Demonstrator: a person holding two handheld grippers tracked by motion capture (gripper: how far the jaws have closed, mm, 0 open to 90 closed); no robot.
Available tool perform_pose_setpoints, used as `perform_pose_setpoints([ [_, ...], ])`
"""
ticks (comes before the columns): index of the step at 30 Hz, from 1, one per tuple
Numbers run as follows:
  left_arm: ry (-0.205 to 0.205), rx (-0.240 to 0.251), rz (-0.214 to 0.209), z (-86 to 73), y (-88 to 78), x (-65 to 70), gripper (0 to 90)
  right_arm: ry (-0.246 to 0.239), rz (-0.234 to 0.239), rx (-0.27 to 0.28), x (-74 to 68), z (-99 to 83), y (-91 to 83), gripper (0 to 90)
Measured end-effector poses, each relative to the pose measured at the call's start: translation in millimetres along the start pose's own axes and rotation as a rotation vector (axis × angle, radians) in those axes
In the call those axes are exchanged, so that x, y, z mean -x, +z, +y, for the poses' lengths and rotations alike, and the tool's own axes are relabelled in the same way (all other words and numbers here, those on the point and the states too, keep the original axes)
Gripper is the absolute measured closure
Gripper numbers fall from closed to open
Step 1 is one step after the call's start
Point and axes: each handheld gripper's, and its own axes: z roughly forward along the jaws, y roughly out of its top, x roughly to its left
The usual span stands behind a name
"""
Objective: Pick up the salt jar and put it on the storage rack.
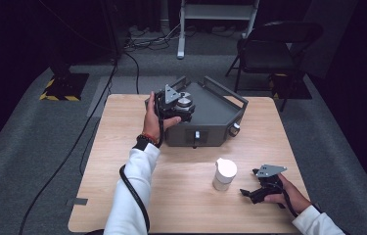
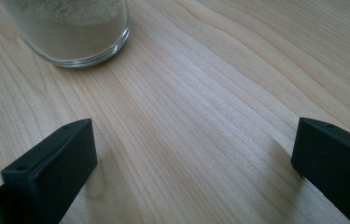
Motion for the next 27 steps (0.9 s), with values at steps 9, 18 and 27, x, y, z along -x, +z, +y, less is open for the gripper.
perform_pose_setpoints([
  [9, 0.039, 0.002, 0.019, 3.1, -12.4, 6.6, 0.0, -0.001, 0.001, 0.000, 0.0, 0.4, 0.3, 0.0],
  [18, 0.077, -0.010, 0.007, 1.9, -30.7, 9.9, 0.0, 0.000, 0.000, 0.000, -0.2, 0.4, 0.3, 0.1],
  [27, 0.086, -0.011, -0.014, -5.8, -49.8, 9.1, 0.0, -0.001, 0.000, -0.001, -0.2, 0.4, 0.3, 0.0],
])
